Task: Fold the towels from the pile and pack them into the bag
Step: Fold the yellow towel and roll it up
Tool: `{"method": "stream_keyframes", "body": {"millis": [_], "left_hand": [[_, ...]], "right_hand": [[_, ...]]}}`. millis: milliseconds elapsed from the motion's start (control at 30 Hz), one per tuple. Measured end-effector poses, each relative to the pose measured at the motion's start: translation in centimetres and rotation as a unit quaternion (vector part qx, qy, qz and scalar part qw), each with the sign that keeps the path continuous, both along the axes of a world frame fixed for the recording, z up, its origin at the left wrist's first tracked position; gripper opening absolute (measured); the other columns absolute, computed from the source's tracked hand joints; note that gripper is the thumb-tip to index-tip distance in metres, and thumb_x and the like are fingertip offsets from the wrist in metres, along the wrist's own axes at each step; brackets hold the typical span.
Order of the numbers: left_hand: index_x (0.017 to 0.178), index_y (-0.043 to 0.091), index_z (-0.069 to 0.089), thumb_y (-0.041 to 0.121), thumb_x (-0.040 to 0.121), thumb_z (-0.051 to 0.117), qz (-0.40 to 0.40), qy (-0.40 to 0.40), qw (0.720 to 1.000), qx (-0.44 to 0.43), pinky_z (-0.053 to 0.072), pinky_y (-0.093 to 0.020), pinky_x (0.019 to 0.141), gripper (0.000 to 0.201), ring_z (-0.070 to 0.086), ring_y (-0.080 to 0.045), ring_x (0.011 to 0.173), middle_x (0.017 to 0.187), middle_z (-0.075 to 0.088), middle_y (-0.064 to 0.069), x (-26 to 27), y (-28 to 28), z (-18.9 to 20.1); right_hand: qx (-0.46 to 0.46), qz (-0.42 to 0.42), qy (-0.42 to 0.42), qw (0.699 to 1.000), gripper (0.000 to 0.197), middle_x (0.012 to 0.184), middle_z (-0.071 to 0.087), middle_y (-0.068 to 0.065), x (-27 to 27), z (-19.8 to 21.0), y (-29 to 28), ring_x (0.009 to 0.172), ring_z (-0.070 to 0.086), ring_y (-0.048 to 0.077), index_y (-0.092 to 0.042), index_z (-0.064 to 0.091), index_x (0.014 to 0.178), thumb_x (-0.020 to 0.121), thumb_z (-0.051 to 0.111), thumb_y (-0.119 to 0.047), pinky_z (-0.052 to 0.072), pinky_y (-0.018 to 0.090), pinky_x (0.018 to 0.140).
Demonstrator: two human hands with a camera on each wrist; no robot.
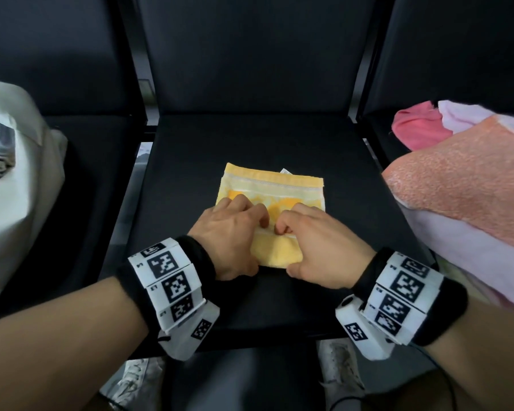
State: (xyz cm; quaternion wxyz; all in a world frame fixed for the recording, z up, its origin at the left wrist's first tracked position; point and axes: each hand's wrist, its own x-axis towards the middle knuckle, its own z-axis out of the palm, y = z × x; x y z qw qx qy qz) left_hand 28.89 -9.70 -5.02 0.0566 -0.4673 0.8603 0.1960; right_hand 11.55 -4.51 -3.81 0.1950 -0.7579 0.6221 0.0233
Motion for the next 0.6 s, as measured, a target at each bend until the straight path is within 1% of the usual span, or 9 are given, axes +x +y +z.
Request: {"method": "stream_keyframes", "body": {"millis": [100,200,233,300,333,367,400,467,600], "left_hand": [[0.132,0.036,0.042,0.033,0.072,0.082,0.006,-0.004,1.0,-0.01,0.041,-0.034,0.1,0.072,0.04,-0.015,0.113,0.126,0.037,0.009,0.05,-0.12,-0.06],[0.131,0.034,0.042,0.032,0.074,0.081,0.02,-0.004,1.0,-0.013,0.038,-0.035,0.104,0.069,0.039,-0.014,0.109,0.124,0.037,0.009,0.19,-0.09,-0.01],[0.132,0.033,0.041,0.033,0.074,0.08,0.024,-0.011,1.0,-0.015,0.035,-0.037,0.11,0.07,0.041,-0.014,0.111,0.124,0.037,0.009,0.26,-0.04,-0.04],[0.137,0.033,0.038,0.032,0.074,0.08,0.033,-0.029,0.999,-0.008,0.02,-0.045,0.123,0.076,0.043,-0.016,0.123,0.132,0.036,0.009,0.34,0.04,-0.06],[0.14,0.033,0.037,0.031,0.074,0.08,0.039,-0.031,0.999,0.002,0.016,-0.046,0.125,0.079,0.043,-0.017,0.126,0.136,0.035,0.009,0.38,0.09,0.04],[0.141,0.032,0.036,0.03,0.074,0.081,0.045,-0.029,0.998,0.013,0.016,-0.046,0.125,0.081,0.044,-0.017,0.122,0.139,0.034,0.009,0.39,0.07,0.18],[0.143,0.032,0.035,0.029,0.074,0.081,0.05,-0.025,0.998,0.023,0.02,-0.045,0.124,0.082,0.043,-0.016,0.114,0.141,0.034,0.009,0.41,0.09,0.39],[0.142,0.029,0.035,0.026,0.076,0.081,0.056,-0.02,0.998,0.033,0.026,-0.042,0.119,0.08,0.036,-0.013,0.099,0.14,0.035,0.008,0.39,0.14,0.68],[0.127,0.026,0.04,0.021,0.077,0.079,0.052,-0.008,0.999,0.011,0.028,-0.04,0.119,0.063,0.036,-0.012,0.093,0.129,0.041,0.008,0.28,0.29,0.5]], "right_hand": [[-0.008,-0.01,-0.007,1.0,0.049,0.112,0.046,-0.008,0.0,-0.22,-0.06,0.11,0.048,0.015,-0.027,0.051,0.119,0.079,0.074,-0.013,0.048,0.031,0.091],[-0.003,-0.017,-0.009,1.0,0.053,0.115,0.046,-0.007,0.03,-0.28,-0.02,0.112,0.048,0.015,-0.026,0.051,0.123,0.079,0.074,-0.01,0.048,0.031,0.093],[0.0,-0.018,-0.009,1.0,0.056,0.117,0.045,-0.007,0.07,-0.29,0.02,0.113,0.047,0.015,-0.026,0.05,0.126,0.079,0.073,-0.009,0.047,0.03,0.093],[0.004,-0.019,-0.009,1.0,0.06,0.119,0.044,-0.007,0.13,-0.32,0.11,0.115,0.045,0.016,-0.025,0.048,0.131,0.079,0.073,-0.009,0.047,0.03,0.094],[0.005,-0.02,-0.009,1.0,0.061,0.12,0.044,-0.007,0.14,-0.31,0.14,0.115,0.045,0.015,-0.025,0.047,0.133,0.08,0.072,-0.008,0.046,0.029,0.094],[0.005,-0.021,-0.009,1.0,0.061,0.121,0.044,-0.007,0.13,-0.31,0.14,0.115,0.045,0.015,-0.025,0.047,0.133,0.08,0.072,-0.008,0.046,0.028,0.093],[0.005,-0.021,-0.009,1.0,0.06,0.12,0.045,-0.006,0.11,-0.29,0.13,0.114,0.046,0.015,-0.025,0.048,0.133,0.08,0.07,-0.006,0.046,0.028,0.093],[0.002,-0.023,-0.013,1.0,0.054,0.117,0.046,-0.005,0.08,-0.19,0.11,0.111,0.049,0.016,-0.022,0.05,0.128,0.081,0.064,-0.001,0.046,0.028,0.09],[0.0,-0.03,-0.018,0.999,0.047,0.108,0.046,-0.006,0.08,0.01,0.01,0.098,0.045,0.013,-0.018,0.053,0.124,0.083,0.052,0.004,0.038,0.026,0.078]]}}
